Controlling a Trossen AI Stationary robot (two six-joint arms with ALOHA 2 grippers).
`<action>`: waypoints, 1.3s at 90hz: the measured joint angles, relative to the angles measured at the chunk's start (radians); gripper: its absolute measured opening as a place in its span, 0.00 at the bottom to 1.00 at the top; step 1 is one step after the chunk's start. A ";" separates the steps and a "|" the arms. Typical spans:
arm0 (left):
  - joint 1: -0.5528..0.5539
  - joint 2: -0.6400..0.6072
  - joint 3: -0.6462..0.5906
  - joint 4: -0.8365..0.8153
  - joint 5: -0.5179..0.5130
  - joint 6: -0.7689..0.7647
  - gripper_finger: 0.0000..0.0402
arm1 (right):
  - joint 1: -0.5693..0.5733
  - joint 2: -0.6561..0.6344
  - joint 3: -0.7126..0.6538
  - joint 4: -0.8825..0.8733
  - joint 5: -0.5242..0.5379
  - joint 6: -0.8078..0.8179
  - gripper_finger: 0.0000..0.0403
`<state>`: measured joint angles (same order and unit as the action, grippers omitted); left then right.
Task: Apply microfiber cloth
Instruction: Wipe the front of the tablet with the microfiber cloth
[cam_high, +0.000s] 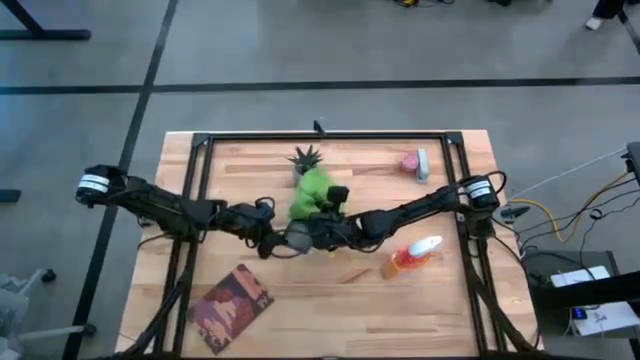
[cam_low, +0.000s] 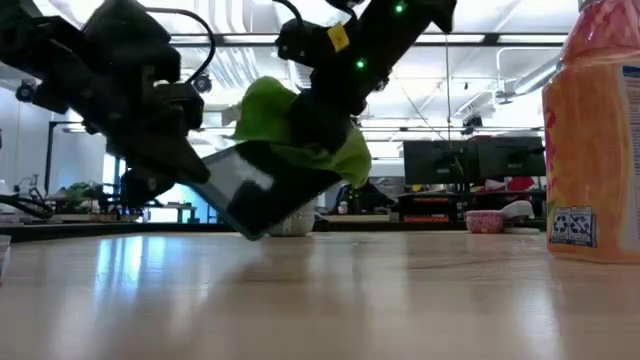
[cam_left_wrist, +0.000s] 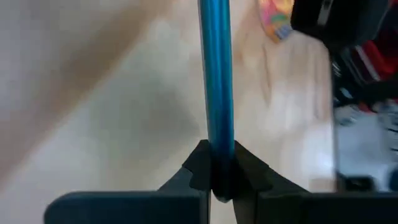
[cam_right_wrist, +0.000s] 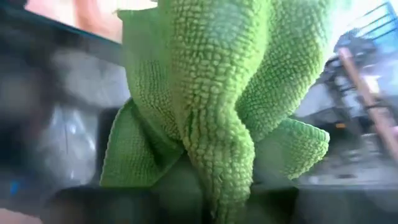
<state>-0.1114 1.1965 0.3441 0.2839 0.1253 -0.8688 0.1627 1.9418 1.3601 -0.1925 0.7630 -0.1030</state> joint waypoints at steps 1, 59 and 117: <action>0.000 0.000 0.001 0.000 0.006 -0.007 0.02 | 0.000 0.002 -0.001 0.004 -0.010 0.007 0.01; 0.017 0.056 0.004 -0.047 0.072 -0.331 0.02 | 0.038 0.195 -0.017 0.281 -0.281 0.033 0.01; 0.037 0.058 0.001 -0.012 0.001 -0.312 0.02 | 0.042 0.148 -0.069 0.222 -0.357 0.162 0.01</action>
<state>-0.0748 1.2541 0.3454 0.2718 0.1258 -1.1804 0.2050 2.0899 1.2915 0.0297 0.4064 0.0590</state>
